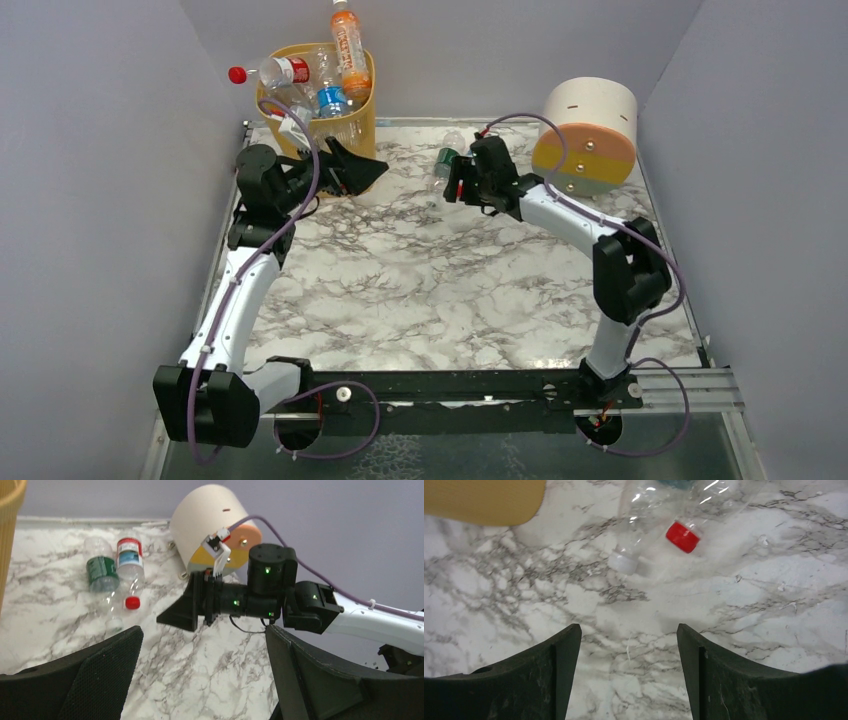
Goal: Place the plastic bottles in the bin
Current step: Pick up the plastic bottle at the center of the board.
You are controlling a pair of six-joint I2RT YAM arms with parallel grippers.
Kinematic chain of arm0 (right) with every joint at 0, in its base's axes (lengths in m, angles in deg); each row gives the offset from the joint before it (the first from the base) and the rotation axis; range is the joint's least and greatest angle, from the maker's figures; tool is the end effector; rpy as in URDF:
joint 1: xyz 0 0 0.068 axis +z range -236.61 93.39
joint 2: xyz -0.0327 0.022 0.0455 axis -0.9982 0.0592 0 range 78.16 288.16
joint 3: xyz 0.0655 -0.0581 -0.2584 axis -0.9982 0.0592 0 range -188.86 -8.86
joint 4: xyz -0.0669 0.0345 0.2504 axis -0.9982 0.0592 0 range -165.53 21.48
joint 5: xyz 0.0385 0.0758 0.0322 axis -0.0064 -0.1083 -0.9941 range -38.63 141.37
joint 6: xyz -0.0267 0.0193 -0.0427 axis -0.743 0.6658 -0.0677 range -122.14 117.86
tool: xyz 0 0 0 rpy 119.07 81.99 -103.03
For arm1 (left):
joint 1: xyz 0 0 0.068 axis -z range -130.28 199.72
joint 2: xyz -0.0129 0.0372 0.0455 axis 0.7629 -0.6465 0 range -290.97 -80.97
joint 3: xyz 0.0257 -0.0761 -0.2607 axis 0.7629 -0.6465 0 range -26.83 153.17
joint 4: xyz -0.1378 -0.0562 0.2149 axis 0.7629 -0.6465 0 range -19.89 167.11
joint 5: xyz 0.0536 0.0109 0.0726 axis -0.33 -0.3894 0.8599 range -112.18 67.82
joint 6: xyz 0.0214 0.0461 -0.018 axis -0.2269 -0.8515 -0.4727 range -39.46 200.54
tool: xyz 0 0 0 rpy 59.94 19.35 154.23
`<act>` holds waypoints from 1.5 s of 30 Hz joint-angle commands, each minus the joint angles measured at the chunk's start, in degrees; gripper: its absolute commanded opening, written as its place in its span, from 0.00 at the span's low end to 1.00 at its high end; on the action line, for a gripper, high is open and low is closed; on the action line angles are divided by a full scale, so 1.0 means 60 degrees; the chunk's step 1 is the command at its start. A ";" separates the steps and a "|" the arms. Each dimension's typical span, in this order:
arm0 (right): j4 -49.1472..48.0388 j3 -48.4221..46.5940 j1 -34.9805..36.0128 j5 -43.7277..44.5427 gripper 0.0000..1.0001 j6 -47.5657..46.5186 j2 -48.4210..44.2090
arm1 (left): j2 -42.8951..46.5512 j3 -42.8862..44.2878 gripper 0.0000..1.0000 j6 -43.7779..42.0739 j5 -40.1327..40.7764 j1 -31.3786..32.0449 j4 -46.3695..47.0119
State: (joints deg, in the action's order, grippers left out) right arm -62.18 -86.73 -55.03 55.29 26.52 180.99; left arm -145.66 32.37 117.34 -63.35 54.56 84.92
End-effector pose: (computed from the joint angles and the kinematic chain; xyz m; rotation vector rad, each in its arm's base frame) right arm 0.3522 0.2136 0.2540 -0.0203 2.2837 0.4874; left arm 0.2546 -0.0450 0.3925 0.1552 1.6446 -1.1095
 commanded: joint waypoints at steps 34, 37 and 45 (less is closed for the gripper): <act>-0.0137 -0.1921 -0.0096 0.3588 0.57 0.0908 0.2394 | -0.0242 -0.1034 0.99 -0.1412 0.1135 0.0626 -0.1064; -0.0041 -0.2206 -0.0223 0.3595 0.58 0.0842 0.2650 | -0.0356 -0.0997 0.99 -0.1425 0.1120 0.0635 -0.1012; 0.0008 -0.2711 -0.0554 0.3353 0.58 0.0800 0.3282 | -0.0566 -0.0924 0.99 -0.1423 0.1059 0.0701 -0.0922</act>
State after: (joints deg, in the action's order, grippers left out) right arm -64.63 -101.02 -57.40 73.26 32.19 197.88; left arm -148.76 26.82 109.80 -57.25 58.23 77.73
